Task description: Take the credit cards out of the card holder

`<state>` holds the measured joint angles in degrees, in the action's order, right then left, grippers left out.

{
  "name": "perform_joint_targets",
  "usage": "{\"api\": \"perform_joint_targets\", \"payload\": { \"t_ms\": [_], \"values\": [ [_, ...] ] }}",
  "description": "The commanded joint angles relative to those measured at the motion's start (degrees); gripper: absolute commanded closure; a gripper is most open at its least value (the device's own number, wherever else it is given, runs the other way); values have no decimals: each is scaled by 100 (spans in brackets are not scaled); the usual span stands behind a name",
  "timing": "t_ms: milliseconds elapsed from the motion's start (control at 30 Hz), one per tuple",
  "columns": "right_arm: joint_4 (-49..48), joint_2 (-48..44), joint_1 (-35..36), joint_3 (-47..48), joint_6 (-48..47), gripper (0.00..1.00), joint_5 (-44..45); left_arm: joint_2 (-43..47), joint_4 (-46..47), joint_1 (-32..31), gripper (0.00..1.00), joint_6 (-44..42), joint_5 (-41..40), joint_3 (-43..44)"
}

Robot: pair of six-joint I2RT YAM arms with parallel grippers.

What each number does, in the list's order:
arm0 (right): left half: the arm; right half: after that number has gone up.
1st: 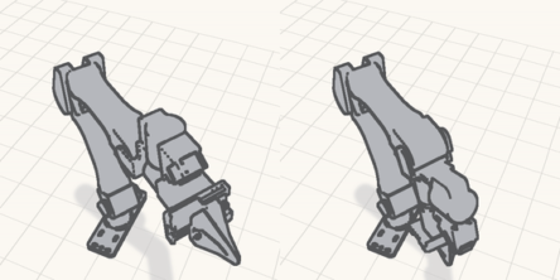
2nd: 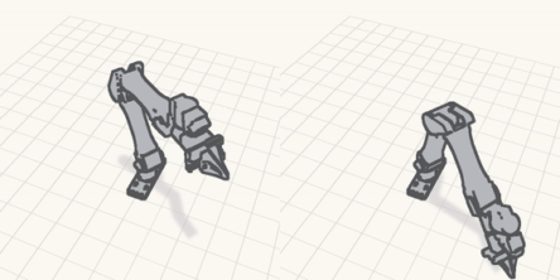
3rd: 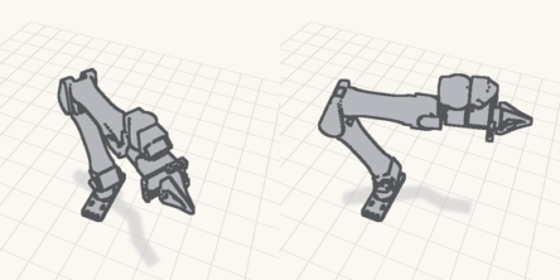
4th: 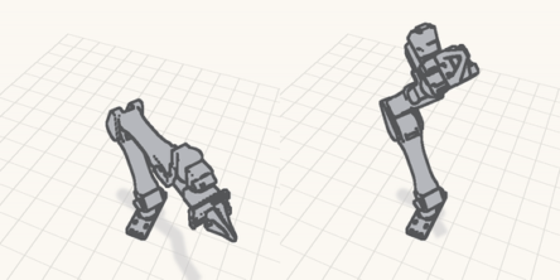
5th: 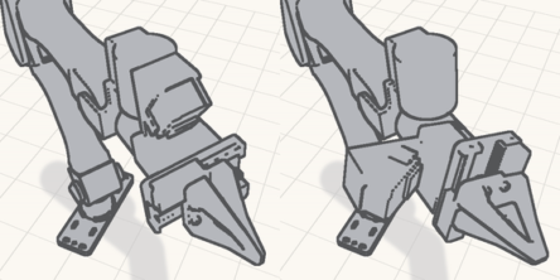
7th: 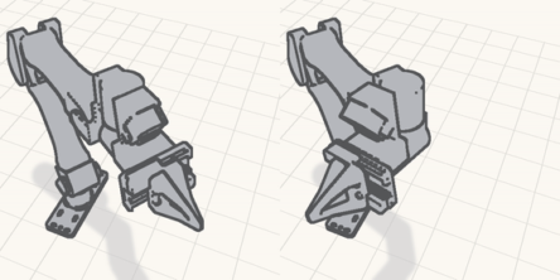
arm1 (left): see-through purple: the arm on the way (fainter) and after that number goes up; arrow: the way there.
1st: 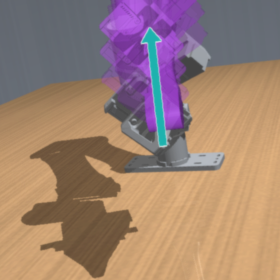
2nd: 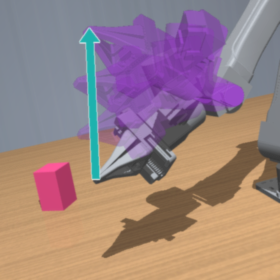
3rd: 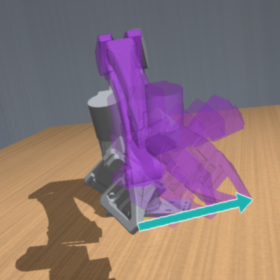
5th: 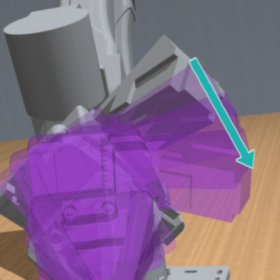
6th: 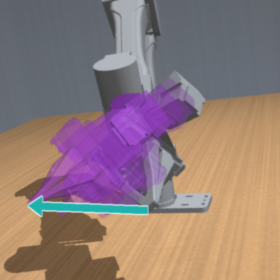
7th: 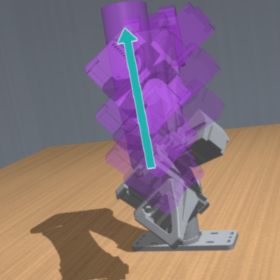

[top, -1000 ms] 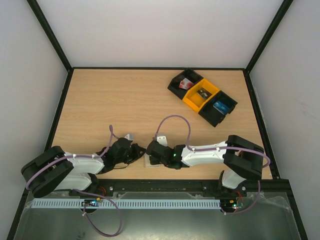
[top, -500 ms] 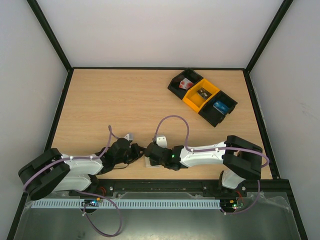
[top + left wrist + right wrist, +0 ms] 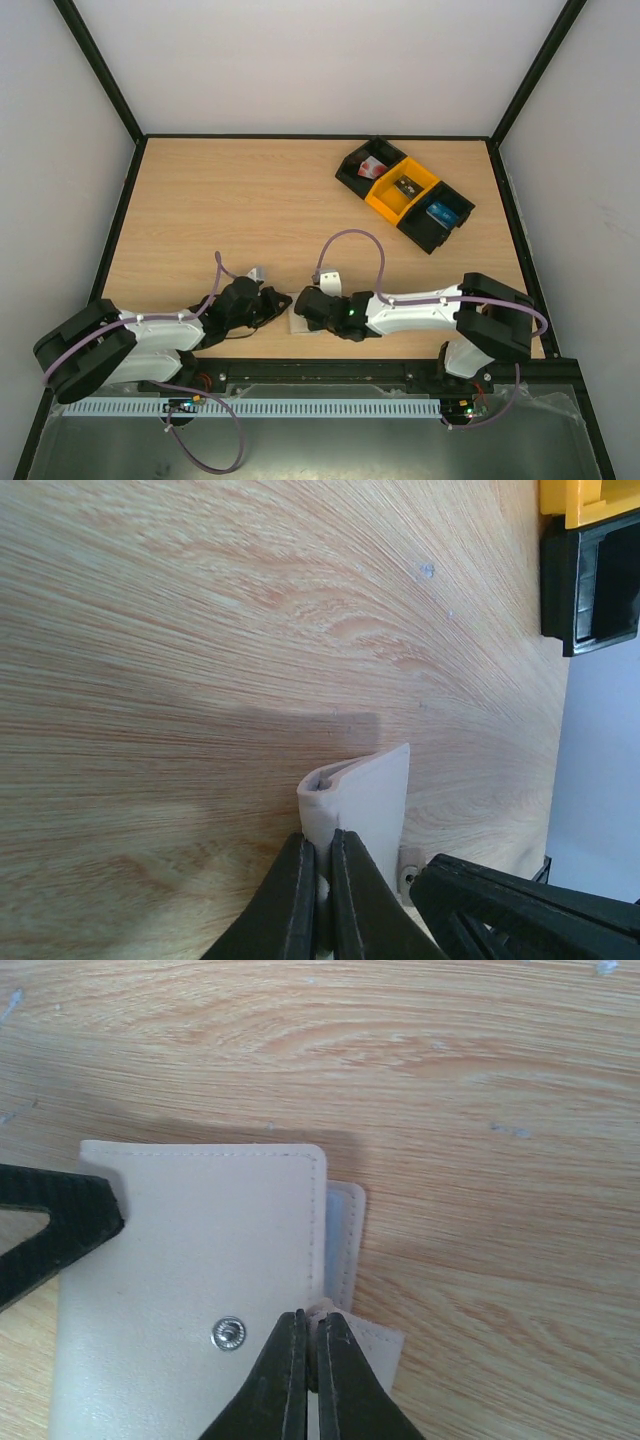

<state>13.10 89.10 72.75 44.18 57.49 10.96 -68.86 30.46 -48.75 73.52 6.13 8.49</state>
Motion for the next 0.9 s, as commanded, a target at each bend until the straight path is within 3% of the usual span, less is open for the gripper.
{"api": "perform_joint_targets", "payload": {
  "t_ms": [0, 233, 467, 600, 867],
  "values": [
    [368, -193, -7, -157, 78, 98, 325, 61, -31, -23, 97, -22, -141, -85],
    [338, -464, -7, -401, 210, 98, 503, 28, -136, -23, 94, -63, -169, -38],
    [-668, -1387, -7, -1141, 532, 98, 190, 758, -1481, -20, 49, -516, -505, 398],
    [-1083, -1876, -6, -1406, 622, 98, 70, 1437, -2382, -25, 30, -764, -842, 571],
    [-2485, -2855, -7, -1839, 925, 98, -529, 2388, -3212, -25, 20, -1169, -730, 721]
  ]
}}
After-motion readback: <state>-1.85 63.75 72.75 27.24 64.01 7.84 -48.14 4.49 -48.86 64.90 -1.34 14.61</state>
